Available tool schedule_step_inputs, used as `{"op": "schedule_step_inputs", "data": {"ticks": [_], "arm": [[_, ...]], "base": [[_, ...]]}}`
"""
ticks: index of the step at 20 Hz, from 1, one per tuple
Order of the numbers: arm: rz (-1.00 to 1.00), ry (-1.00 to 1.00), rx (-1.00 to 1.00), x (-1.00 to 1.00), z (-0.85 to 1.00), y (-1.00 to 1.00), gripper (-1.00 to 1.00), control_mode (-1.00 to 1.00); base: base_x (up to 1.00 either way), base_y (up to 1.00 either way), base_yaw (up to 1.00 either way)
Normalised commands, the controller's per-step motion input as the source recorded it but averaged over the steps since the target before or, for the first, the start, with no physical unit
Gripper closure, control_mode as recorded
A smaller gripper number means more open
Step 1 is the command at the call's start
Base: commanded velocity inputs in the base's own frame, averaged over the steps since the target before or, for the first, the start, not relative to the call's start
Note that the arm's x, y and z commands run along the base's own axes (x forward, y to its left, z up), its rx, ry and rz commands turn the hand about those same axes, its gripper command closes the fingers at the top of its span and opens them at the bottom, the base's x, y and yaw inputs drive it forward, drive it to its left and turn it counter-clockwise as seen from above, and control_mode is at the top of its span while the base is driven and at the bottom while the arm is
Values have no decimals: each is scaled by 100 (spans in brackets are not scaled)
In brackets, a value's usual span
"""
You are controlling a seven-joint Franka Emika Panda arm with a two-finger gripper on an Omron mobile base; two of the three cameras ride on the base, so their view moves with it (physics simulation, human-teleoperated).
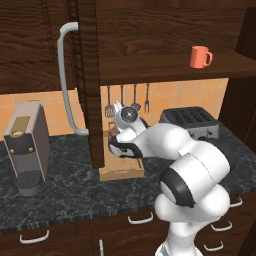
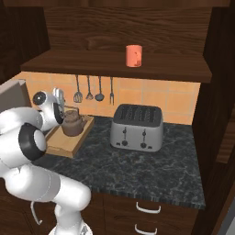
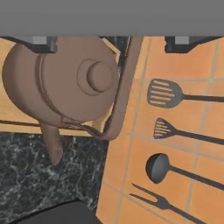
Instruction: Pick the kettle from the counter and place it on the tray. Then pick the mug from the cabinet and place it on the tray. Then close the cabinet doors.
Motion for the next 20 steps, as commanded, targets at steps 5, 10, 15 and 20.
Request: {"op": "schedule_step_inputs", "data": {"ticks": [5,10,15,20], "arm": [[-1,-16,2,-54,17,0,-100,-100],[-5,-3,10,-61,43,-6,-100,-100],[-6,-1,13,-59,77,-17,-100,-100],[-5,9,9,-28,53,-22,-100,-100]], "base": [[0,0,0],[0,0,0],[0,0,0],[0,0,0]]}}
